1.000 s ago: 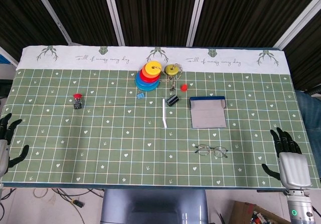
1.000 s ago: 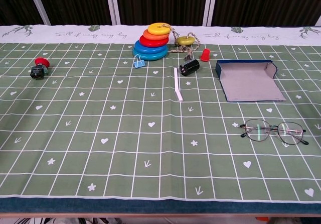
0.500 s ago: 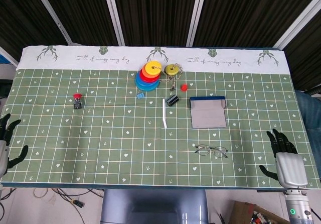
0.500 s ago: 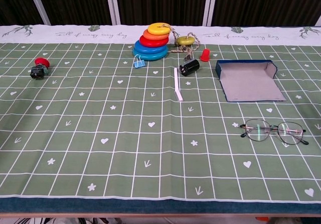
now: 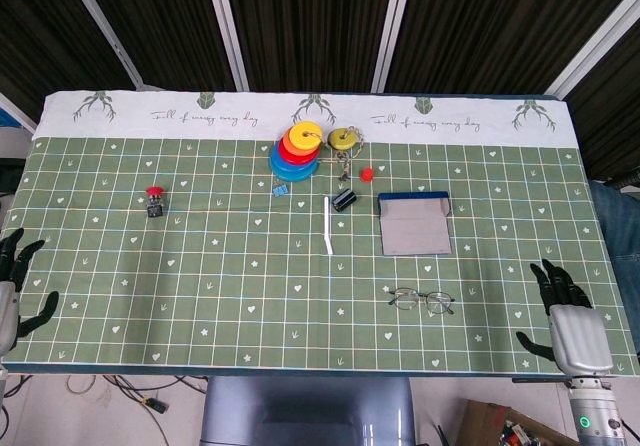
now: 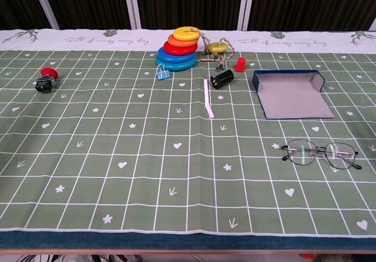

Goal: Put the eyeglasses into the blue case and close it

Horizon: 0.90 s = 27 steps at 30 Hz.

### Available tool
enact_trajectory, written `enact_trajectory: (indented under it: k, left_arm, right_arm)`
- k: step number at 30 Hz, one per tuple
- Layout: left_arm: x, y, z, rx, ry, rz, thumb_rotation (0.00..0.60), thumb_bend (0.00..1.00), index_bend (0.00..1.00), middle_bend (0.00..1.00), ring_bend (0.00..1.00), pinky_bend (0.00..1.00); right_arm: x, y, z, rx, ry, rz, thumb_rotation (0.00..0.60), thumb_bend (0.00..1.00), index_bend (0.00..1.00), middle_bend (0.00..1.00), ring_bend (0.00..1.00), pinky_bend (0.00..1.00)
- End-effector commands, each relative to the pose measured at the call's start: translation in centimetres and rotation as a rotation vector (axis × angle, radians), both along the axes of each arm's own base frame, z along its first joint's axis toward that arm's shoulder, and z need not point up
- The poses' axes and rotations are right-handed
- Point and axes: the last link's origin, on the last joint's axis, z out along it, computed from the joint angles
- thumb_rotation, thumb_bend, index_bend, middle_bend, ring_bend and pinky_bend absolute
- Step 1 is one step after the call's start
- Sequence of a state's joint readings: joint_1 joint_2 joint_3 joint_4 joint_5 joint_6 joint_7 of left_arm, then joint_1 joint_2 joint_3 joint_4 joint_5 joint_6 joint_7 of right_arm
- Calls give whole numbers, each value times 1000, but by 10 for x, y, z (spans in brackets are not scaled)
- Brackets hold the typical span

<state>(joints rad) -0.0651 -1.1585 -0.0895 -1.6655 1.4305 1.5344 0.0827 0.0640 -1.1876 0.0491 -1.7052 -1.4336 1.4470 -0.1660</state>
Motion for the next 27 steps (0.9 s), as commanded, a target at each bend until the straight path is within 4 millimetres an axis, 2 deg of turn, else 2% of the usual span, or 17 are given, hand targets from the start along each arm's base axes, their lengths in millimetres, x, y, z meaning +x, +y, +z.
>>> enact_trajectory:
  k: [1, 5, 10, 16, 21, 27]
  left_arm:
    - [0, -1, 2, 6, -7, 2, 600, 330, 147, 0, 0, 0]
    - [-1, 0, 4, 14, -17, 6, 600, 330, 147, 0, 0, 0]
    - [-1, 1, 1, -1, -9, 8, 600, 330, 148, 0, 0, 0]
    - [-2, 2, 2, 6, -11, 15, 600, 330, 150, 0, 0, 0]
    - [-2, 2, 3, 7, -14, 17, 600, 330, 150, 0, 0, 0]
    - [-2, 3, 3, 3, -15, 18, 600, 330, 150, 0, 0, 0]
  right_arm:
    - [1, -2, -1, 45, -52, -6, 600, 233, 5, 13, 59, 199]
    - [3, -14, -4, 121, -66, -4, 600, 233, 67, 12, 59, 199]
    - [17, -50, -16, 230, -170, 2, 600, 236, 165, 14, 59, 199]
    - [29, -89, -43, 354, -253, -44, 600, 248, 235, 16, 59, 199]
    - [40, -106, -60, 341, -283, -55, 600, 369, 331, 17, 59, 199]
    - [48, -116, -81, 334, -319, -87, 600, 392, 390, 17, 59, 199]
